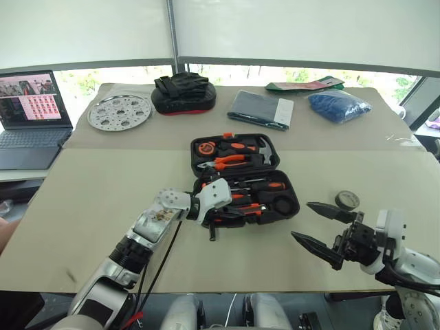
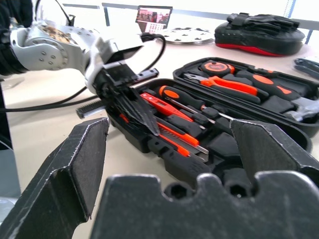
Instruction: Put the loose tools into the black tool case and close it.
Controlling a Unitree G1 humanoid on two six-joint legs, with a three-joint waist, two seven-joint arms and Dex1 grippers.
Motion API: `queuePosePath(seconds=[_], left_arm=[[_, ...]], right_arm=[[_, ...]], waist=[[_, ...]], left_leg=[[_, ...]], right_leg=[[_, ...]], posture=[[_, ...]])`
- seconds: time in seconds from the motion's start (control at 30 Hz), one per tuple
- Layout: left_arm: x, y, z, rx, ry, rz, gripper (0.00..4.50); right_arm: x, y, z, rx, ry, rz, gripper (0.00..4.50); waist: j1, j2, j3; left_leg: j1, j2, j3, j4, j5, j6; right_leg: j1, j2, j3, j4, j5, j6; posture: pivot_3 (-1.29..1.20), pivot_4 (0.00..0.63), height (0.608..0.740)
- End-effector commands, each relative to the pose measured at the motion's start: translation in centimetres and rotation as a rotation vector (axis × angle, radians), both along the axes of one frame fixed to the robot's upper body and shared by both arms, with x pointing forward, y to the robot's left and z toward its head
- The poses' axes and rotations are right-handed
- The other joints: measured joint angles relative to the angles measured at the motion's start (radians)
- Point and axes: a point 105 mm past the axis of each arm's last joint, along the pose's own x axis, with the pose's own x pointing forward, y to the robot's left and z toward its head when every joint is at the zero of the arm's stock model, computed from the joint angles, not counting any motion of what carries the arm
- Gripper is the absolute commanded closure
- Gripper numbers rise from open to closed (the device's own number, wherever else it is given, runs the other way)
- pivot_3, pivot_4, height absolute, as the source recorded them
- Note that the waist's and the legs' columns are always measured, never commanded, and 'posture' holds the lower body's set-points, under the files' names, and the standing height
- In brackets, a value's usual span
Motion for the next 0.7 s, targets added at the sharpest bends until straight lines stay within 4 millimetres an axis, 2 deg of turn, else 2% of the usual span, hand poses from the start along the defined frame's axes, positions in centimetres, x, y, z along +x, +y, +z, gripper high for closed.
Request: queuePosePath(seconds=[0.03,0.07,0.13,0.23,0.3,0.43,0.47,0.53,0.57,0.63,0.7], left_arm=[[0.8,2.3,2.7,-0.212,-0.029,0.068,4.48],[1.0,2.8,3.6,-0.256,-0.066,0.079,4.24],[-0.1,4.3,5.7,-0.360,-0.109,0.023,3.78],[-1.2,6.6,7.5,-0.445,-0.119,-0.007,2.74],[-2.1,9.7,7.6,-0.416,-0.159,0.015,2.00],[-3.2,12.9,6.7,-0.349,-0.198,0.066,0.48],[-3.7,14.5,6.2,-0.326,-0.198,0.111,0.12],[-4.6,16.4,5.9,-0.302,-0.203,0.154,0.05],[-4.8,16.9,6.2,-0.310,-0.216,0.169,0.05],[-5.0,16.9,7.2,-0.352,-0.237,0.183,0.05],[-5.1,16.4,8.1,-0.398,-0.231,0.181,0.05]], right_arm=[[-0.2,-2.1,1.3,-0.019,-0.040,-0.078,0.00],[-0.3,-2.5,1.4,-0.026,-0.042,-0.093,0.00],[-0.5,-4.2,1.5,-0.056,-0.053,-0.156,0.00],[-0.9,-6.4,1.2,-0.095,-0.050,-0.235,0.00],[-1.5,-9.3,0.4,-0.148,-0.044,-0.349,0.00],[-2.5,-12.3,-0.8,-0.201,-0.028,-0.466,0.00],[-3.0,-13.4,-1.8,-0.232,0.010,-0.505,0.00],[-3.6,-14.8,-3.1,-0.283,0.069,-0.555,0.00],[-3.3,-15.3,-3.0,-0.305,0.080,-0.577,0.00],[-1.1,-15.3,-1.6,-0.336,0.082,-0.571,0.00],[1.1,-14.4,-0.2,-0.359,0.088,-0.493,0.00]], waist=[[-0.005,0.000,0.000],[-0.008,0.001,0.001],[-0.011,0.000,0.002],[-0.013,0.000,0.002],[-0.013,0.000,0.002],[-0.014,0.000,0.002],[-0.014,0.000,0.002],[-0.015,0.001,0.003],[-0.014,0.001,0.003],[-0.014,0.002,0.004],[-0.022,0.005,0.007]], left_leg=[[-0.001,0.000,0.000,0.000,0.000,0.000],[-0.003,0.001,0.000,0.000,0.001,-0.001],[-0.004,0.002,0.000,0.000,0.005,-0.008],[-0.004,0.002,0.000,-0.001,0.005,-0.010],[-0.004,0.002,0.000,-0.001,0.005,-0.009],[-0.003,0.001,0.001,-0.004,0.005,-0.008],[-0.003,0.001,0.001,-0.004,0.005,-0.008],[-0.003,0.001,0.001,-0.005,0.004,-0.008],[-0.003,0.001,0.001,-0.006,0.004,-0.008],[-0.003,0.002,0.001,-0.007,0.004,-0.008],[-0.003,0.001,0.002,-0.006,0.005,-0.008]], right_leg=[[-0.001,0.000,0.000,0.001,0.000,0.000],[-0.003,0.000,0.000,0.001,0.000,0.000],[-0.004,0.001,-0.001,0.002,0.000,-0.001],[-0.004,0.001,-0.002,0.001,0.000,-0.001],[-0.004,0.000,-0.002,0.000,0.000,-0.001],[-0.004,0.001,-0.001,-0.003,-0.001,-0.001],[-0.004,0.001,-0.001,-0.003,-0.001,-0.001],[-0.004,0.000,-0.001,-0.003,-0.001,-0.001],[-0.004,0.000,-0.001,-0.003,-0.001,-0.001],[-0.005,-0.001,-0.001,-0.003,-0.002,-0.001],[-0.005,-0.005,0.000,-0.003,-0.001,-0.002]], posture=[[0.00,0.150,0.740],[0.00,0.150,0.740],[0.00,0.150,0.740],[0.00,0.150,0.740],[0.00,0.150,0.740],[0.00,0.150,0.740],[0.00,0.150,0.740],[0.00,0.150,0.740],[0.00,0.150,0.740],[0.00,0.150,0.740],[0.00,0.150,0.740]])
